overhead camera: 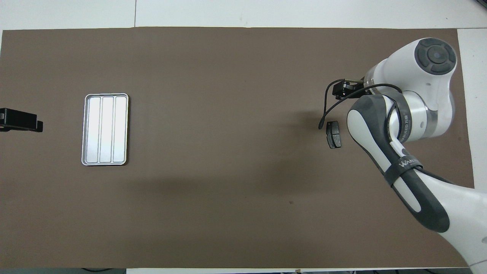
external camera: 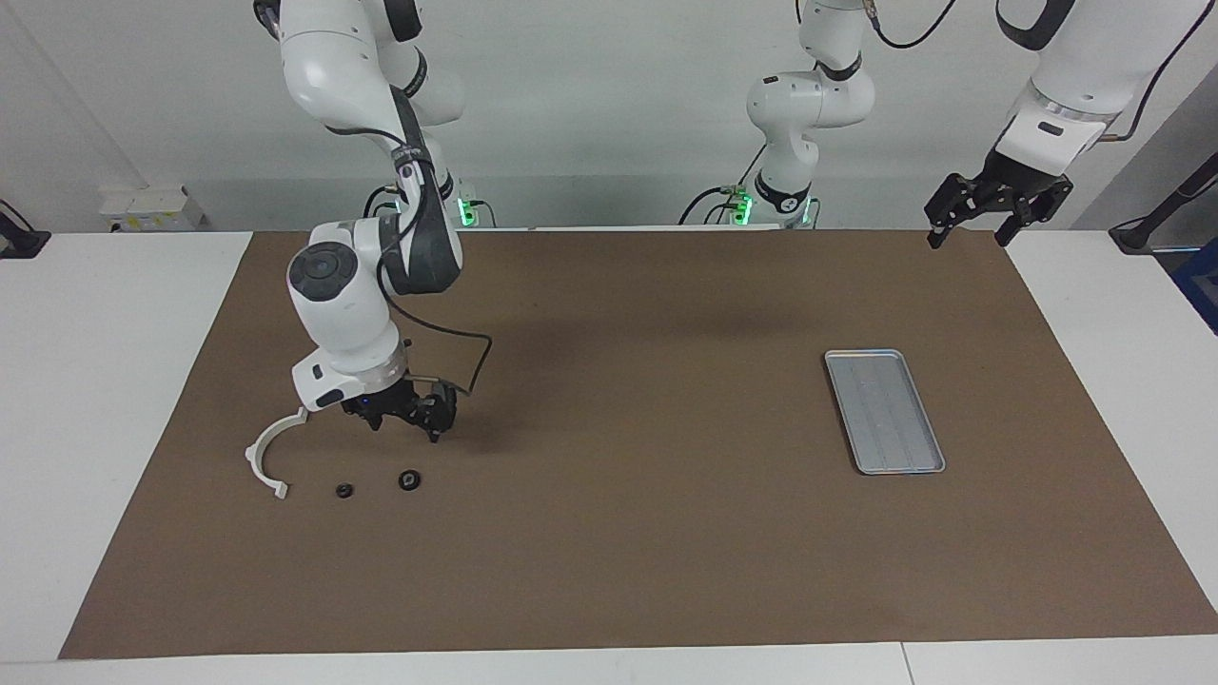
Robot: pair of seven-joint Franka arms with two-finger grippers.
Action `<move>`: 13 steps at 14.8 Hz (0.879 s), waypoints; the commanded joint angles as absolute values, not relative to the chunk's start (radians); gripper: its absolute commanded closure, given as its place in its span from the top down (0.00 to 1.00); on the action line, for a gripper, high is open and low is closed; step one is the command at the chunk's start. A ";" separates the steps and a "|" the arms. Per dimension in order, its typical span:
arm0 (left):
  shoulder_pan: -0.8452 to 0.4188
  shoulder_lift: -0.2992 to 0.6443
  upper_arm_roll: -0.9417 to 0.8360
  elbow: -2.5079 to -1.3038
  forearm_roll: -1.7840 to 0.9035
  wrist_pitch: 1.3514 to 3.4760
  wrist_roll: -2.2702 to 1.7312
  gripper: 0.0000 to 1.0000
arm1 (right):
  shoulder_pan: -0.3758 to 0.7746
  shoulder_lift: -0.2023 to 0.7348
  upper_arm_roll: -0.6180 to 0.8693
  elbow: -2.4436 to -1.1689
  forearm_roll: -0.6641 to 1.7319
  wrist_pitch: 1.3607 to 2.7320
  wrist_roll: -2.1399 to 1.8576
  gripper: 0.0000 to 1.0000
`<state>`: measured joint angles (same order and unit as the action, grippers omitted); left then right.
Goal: Pick bearing gear from pile to tray
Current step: 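Reach the right gripper to the black bearing ring and grasp it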
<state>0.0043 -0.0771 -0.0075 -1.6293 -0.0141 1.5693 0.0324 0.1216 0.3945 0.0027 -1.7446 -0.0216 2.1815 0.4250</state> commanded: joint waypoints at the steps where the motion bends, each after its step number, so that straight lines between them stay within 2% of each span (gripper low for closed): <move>1: -0.008 -0.086 0.005 -1.635 -0.023 1.555 0.041 1.00 | 0.123 0.478 -0.003 -1.657 -0.052 2.177 0.489 1.00; 6: -0.008 -0.086 0.005 -1.634 -0.023 1.555 0.041 1.00 | 0.121 0.567 -0.003 -1.615 -0.054 2.189 0.532 1.00; 13: -0.008 -0.086 0.005 -1.635 -0.023 1.555 0.041 1.00 | 0.114 0.600 -0.003 -1.600 -0.071 2.237 0.552 0.99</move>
<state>0.0043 -0.0771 -0.0075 -1.6293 -0.0141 1.5693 0.0324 0.1197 0.5850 -0.0060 -1.6207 -0.0530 2.2224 0.5231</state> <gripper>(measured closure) 0.000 0.000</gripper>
